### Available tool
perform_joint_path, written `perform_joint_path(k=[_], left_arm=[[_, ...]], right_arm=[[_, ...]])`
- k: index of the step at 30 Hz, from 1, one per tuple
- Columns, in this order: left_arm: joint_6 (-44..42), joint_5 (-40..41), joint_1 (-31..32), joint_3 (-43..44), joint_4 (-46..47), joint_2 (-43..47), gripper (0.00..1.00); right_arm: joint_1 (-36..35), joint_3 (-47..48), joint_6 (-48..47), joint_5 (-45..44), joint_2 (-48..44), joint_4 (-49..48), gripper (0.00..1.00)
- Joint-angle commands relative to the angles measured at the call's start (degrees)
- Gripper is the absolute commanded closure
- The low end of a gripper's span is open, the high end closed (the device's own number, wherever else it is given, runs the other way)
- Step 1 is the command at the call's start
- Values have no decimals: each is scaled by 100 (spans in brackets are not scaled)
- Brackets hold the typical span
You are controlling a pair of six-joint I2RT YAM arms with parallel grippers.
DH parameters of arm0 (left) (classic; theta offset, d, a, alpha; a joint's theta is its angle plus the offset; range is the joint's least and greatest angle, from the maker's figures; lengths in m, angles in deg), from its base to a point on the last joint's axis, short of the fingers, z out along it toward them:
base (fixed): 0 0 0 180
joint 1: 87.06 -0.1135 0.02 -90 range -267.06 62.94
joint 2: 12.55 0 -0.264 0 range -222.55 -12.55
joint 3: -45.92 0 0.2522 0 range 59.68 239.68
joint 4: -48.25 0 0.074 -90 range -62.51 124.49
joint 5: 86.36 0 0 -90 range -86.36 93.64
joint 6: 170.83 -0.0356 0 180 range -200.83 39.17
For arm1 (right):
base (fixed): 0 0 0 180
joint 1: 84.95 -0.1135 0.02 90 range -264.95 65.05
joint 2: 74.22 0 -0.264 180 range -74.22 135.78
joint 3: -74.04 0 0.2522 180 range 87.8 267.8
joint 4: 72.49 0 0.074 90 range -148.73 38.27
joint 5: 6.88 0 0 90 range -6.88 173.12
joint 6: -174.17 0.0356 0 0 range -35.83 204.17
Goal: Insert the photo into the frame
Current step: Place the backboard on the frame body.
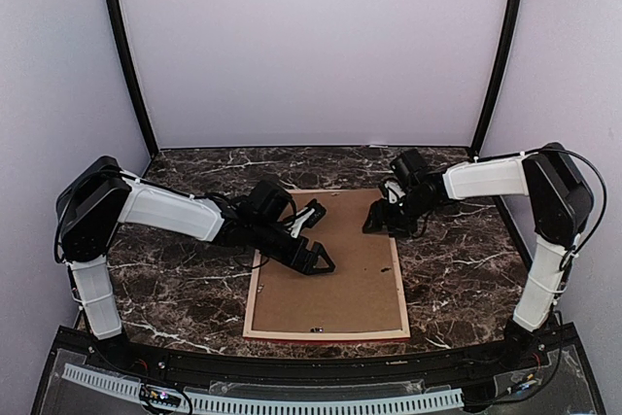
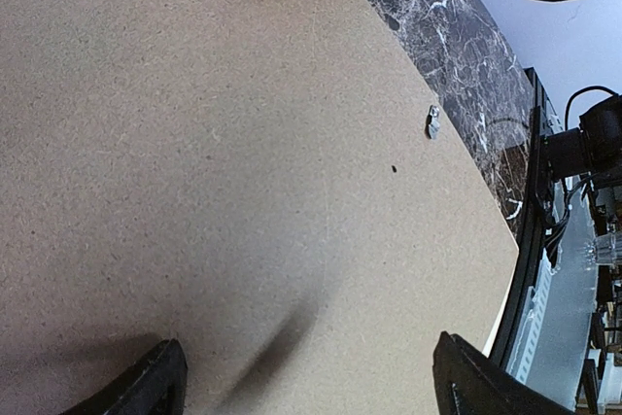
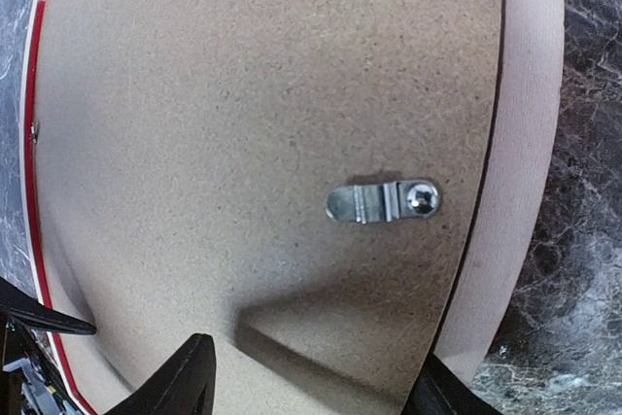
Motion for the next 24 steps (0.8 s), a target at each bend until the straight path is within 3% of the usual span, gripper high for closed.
perform_joint_path(k=[1,10,16,24], left_arm=[[39,161,-2,-214,-662,6,9],[1,216,-3,-156,-740,30,9],[-67,468,-2,-95,-858,275,9],[-296,2262,-20,-551,-631,1514,7]], right_arm=[[-1,257,-241,-420,-126,60,37],[-2,488,-479,-987,-245,490,37],[-2,272,-593,-1917,-861,342,37],[-10,57,-699,-1713,-762,284,37]])
